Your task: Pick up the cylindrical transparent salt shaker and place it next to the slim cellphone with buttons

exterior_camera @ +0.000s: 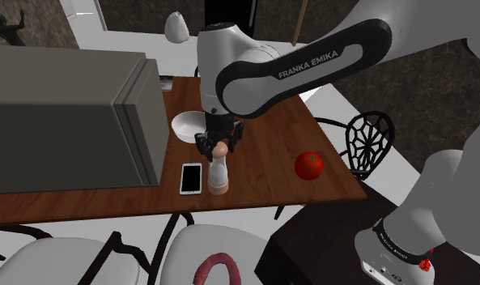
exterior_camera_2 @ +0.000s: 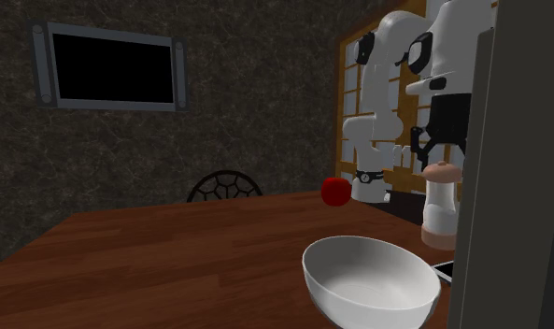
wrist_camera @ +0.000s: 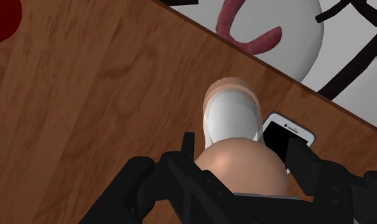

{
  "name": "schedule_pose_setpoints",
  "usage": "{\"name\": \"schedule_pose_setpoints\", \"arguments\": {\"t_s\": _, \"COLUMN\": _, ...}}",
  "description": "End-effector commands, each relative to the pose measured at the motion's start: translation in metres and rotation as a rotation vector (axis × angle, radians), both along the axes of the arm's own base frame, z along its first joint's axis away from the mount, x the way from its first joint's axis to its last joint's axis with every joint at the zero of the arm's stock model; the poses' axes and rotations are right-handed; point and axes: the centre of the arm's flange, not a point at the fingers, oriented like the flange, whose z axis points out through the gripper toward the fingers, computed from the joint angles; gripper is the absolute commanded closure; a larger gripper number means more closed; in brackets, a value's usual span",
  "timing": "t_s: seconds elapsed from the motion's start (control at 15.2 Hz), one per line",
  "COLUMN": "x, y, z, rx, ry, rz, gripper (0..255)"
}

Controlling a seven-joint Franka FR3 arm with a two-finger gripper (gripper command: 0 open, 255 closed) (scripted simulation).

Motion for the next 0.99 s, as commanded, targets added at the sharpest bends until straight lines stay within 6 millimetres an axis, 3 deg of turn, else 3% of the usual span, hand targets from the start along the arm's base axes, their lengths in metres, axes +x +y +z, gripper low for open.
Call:
{"name": "schedule_pose_setpoints", "arguments": {"t_s": 0.0, "x": 0.000, "y": 0.000, "z": -0.002, "rx": 0.000, "ry": -0.001, "rz": 0.000, "gripper": 255}}
{"name": "schedule_pose_setpoints", "arguments": {"t_s": 0.33, "x": 0.000, "y": 0.000, "z": -0.002, "rx": 0.000, "ry": -0.001, "rz": 0.000, "gripper": 255}}
{"name": "schedule_pose_setpoints", "arguments": {"t_s": 0.4, "x": 0.000, "y": 0.000, "z": -0.002, "rx": 0.000, "ry": -0.001, "rz": 0.000, "gripper": 0}}
{"name": "schedule_pose_setpoints", "arguments": {"t_s": 0.73, "x": 0.000, "y": 0.000, "z": -0.002, "rx": 0.000, "ry": -0.001, "rz": 0.000, "gripper": 0}}
{"name": "schedule_pose_setpoints", "arguments": {"t_s": 0.92, "x": 0.002, "y": 0.001, "z": 0.038, "rx": 0.000, "ry": -0.001, "rz": 0.000, "gripper": 0}}
